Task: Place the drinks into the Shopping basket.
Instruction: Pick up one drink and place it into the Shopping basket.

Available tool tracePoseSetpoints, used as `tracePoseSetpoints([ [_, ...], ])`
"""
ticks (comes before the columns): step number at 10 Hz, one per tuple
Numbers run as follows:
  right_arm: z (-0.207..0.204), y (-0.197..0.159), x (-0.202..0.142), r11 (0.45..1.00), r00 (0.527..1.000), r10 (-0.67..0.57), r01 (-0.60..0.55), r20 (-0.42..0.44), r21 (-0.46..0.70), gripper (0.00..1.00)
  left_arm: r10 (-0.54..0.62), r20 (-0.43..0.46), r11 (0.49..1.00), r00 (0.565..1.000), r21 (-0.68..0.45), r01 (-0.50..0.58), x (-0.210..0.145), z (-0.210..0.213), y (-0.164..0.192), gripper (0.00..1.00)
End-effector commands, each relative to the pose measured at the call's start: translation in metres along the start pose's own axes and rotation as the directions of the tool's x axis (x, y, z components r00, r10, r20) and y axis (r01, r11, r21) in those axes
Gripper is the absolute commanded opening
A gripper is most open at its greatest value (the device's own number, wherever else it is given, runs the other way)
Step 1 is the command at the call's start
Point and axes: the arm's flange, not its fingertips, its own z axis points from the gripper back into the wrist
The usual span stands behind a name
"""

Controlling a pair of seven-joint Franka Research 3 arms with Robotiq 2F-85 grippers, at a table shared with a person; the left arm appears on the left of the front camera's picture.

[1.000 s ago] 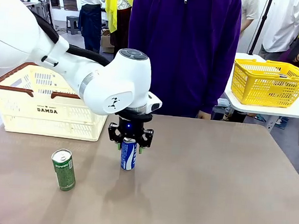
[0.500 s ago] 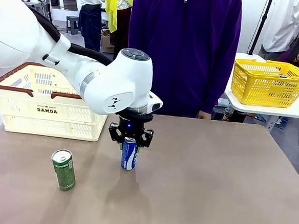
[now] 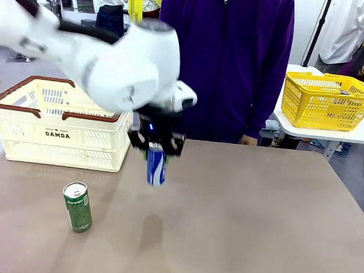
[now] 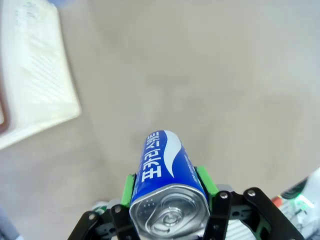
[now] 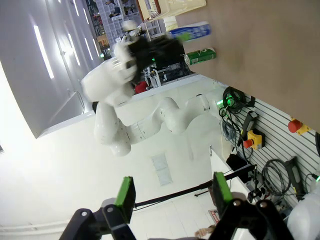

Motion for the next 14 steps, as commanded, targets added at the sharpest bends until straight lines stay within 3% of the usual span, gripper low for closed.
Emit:
tracePoseSetpoints([
  [1, 0.004, 0.002, -0.003, 1.000, 1.000, -0.006, 0.006, -0.011, -0.007, 0.82, 0.060, 0.144, 0.998, 0.988, -0.044, -0.054, 0.048, 0.090, 0.059, 0.00],
  [2, 0.004, 0.002, -0.003, 1.000, 1.000, -0.006, 0.006, -0.011, -0.007, 0.82, 0.105, 0.219, 0.994, 0.970, -0.059, -0.095, 0.079, 0.116, 0.091, 0.00],
  [3, 0.004, 0.002, -0.003, 1.000, 1.000, -0.006, 0.006, -0.011, -0.007, 0.82, 0.155, 0.326, 0.986, 0.933, -0.001, -0.164, 0.108, 0.125, 0.129, 0.00],
  [4, 0.004, 0.002, -0.003, 1.000, 1.000, -0.006, 0.006, -0.011, -0.007, 0.82, 0.273, 0.325, 0.957, 0.905, 0.006, -0.291, 0.131, 0.124, 0.172, 0.00],
  [6, 0.004, 0.002, -0.003, 1.000, 1.000, -0.006, 0.006, -0.011, -0.007, 0.82, 0.390, 0.184, 0.919, 0.902, -0.009, -0.395, 0.148, 0.102, 0.220, 0.00],
  [7, 0.004, 0.002, -0.003, 1.000, 1.000, -0.006, 0.006, -0.011, -0.007, 0.82, 0.441, 0.103, 0.894, 0.891, 0.034, -0.447, 0.153, 0.083, 0.237, 0.00],
  [9, 0.004, 0.002, -0.003, 1.000, 1.000, -0.006, 0.006, -0.011, -0.007, 0.82, 0.507, 0.014, 0.859, 0.862, 0.078, -0.506, 0.155, 0.046, 0.256, 0.00],
  [10, 0.004, 0.002, -0.003, 1.000, 1.000, -0.006, 0.006, -0.011, -0.007, 0.82, 0.528, -0.111, 0.848, 0.842, 0.121, -0.516, 0.155, 0.037, 0.260, 0.00],
  [11, 0.004, 0.002, -0.003, 1.000, 1.000, -0.006, 0.006, -0.011, -0.007, 0.82, 0.468, 0.047, 0.879, 0.882, 0.073, -0.471, 0.146, 0.032, 0.262, 0.00],
  [14, 0.004, 0.002, -0.003, 1.000, 1.000, -0.006, 0.006, -0.011, -0.007, 0.82, 0.468, 0.047, 0.879, 0.882, 0.073, -0.471, 0.146, 0.032, 0.262, 0.00],
])
